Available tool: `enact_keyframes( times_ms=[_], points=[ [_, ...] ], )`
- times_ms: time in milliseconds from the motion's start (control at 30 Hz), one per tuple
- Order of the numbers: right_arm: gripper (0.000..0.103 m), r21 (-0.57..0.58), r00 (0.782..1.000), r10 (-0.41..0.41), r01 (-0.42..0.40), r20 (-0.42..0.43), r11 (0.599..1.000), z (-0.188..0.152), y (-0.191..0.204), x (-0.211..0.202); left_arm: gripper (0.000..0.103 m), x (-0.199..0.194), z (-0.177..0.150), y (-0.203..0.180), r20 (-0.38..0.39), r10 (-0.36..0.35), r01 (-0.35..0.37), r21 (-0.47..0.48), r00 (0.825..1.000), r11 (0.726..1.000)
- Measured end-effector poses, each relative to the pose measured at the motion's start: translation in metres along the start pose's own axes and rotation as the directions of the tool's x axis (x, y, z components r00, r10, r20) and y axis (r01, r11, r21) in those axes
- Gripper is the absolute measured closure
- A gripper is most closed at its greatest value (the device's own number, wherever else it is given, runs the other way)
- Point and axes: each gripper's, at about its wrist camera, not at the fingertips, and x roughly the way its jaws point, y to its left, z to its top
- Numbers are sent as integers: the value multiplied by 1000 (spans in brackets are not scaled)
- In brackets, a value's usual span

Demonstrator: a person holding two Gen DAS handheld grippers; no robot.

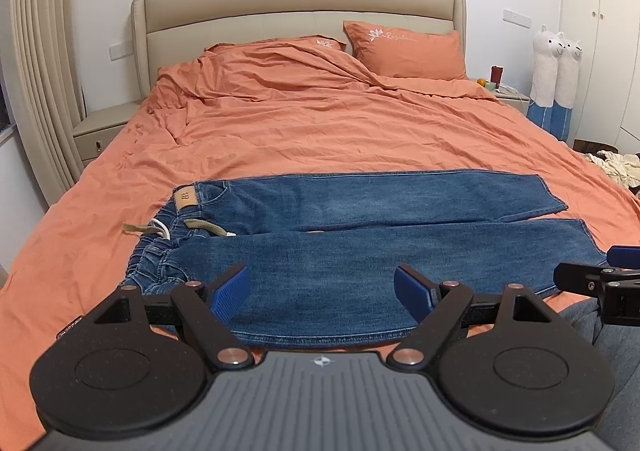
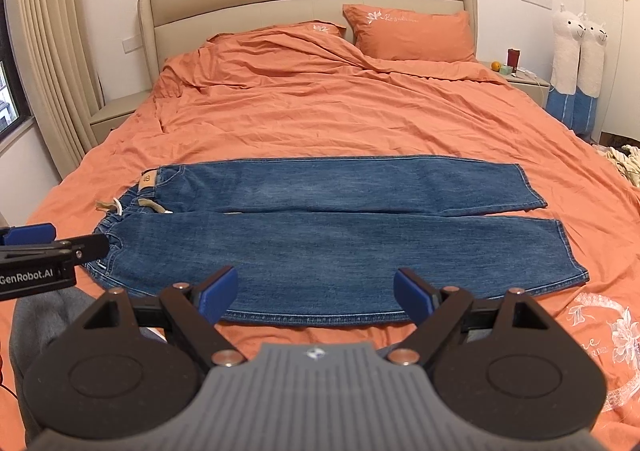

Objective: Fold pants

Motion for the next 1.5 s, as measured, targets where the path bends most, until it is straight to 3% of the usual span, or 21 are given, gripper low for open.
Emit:
enact_keyframes(
  times_ms=[1167, 1500],
  points=[
    [21, -20, 1000, 5, -5, -19, 1000, -3, 4, 6, 7, 6, -7, -3, -22, -11, 11, -5, 1000, 1000],
    [21, -17, 997, -2, 1, -71, 1000, -6, 2, 28, 7, 27, -12, 0, -75, -19, 18, -10, 997, 1000]
  ],
)
